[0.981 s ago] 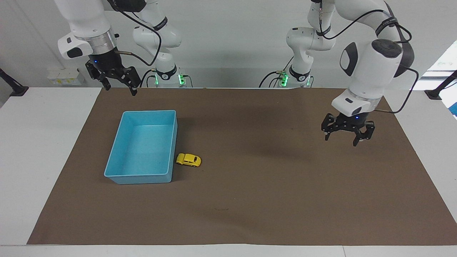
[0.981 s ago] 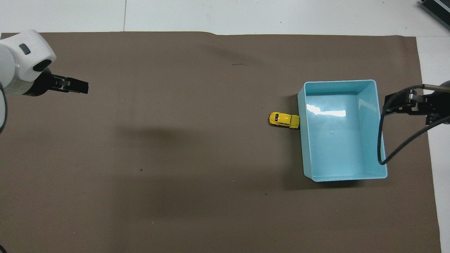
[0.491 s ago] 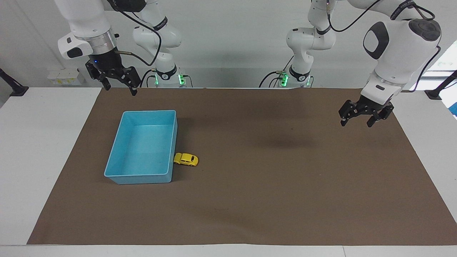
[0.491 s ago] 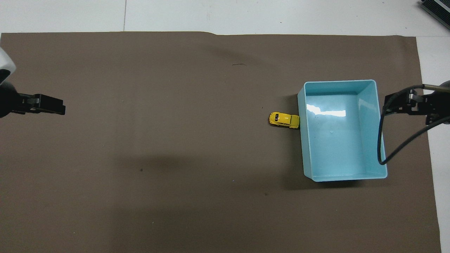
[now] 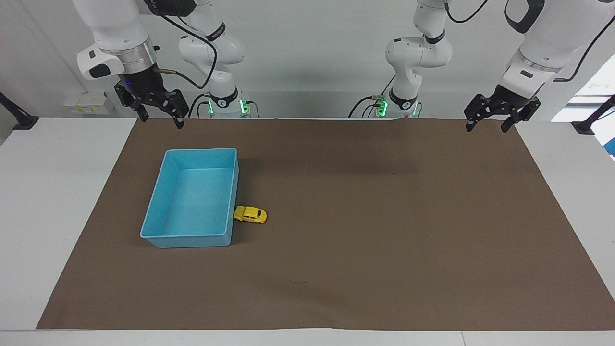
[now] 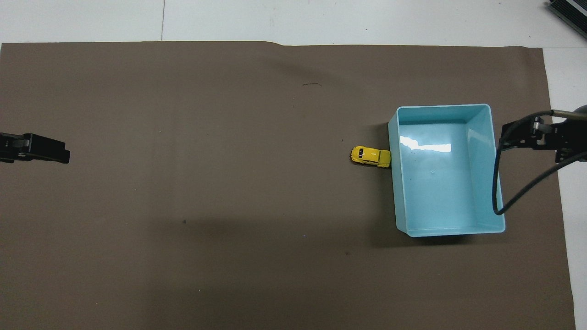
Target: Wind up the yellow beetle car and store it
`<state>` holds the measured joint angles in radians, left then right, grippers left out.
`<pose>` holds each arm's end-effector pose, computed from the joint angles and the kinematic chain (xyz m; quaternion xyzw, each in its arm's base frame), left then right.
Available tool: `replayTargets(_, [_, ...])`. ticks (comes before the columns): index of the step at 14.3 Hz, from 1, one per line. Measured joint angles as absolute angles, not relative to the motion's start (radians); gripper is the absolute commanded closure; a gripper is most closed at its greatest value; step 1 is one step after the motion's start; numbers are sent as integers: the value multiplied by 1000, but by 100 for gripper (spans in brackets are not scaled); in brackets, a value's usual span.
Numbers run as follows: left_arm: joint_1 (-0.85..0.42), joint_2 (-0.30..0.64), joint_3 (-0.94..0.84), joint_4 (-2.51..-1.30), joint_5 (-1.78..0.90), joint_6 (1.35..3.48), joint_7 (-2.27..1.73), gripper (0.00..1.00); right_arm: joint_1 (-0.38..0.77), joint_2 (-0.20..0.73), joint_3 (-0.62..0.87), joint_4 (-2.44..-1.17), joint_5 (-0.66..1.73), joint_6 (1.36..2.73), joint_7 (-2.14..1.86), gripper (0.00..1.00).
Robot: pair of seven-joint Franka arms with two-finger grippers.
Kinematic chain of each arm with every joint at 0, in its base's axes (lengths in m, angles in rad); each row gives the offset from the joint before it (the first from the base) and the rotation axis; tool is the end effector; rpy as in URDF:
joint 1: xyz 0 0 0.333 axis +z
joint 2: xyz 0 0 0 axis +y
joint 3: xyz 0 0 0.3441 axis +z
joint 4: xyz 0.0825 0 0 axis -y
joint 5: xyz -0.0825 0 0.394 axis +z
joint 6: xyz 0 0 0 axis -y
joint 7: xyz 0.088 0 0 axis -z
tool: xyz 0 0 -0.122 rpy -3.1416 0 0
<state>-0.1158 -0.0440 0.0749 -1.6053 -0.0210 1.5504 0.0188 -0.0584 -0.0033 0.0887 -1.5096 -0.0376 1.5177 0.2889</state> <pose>0.5467 -0.0240 0.6436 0.9995 -0.0300 -0.0056 0.0121 0.5585 0.0123 0.6642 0.9913 -0.1300 0.0086 0.0178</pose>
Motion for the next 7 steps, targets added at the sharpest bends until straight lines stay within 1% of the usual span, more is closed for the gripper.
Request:
replayTargets(3, [-105, -44, 76, -1605, -21, 1550, 19, 0, -49, -3, 96, -1510, -34, 1518, 249, 0])
replayTargets(7, [-105, -44, 69, -1605, -21, 1550, 19, 0, -9, -10, 150, -1510, -27, 1518, -19, 0])
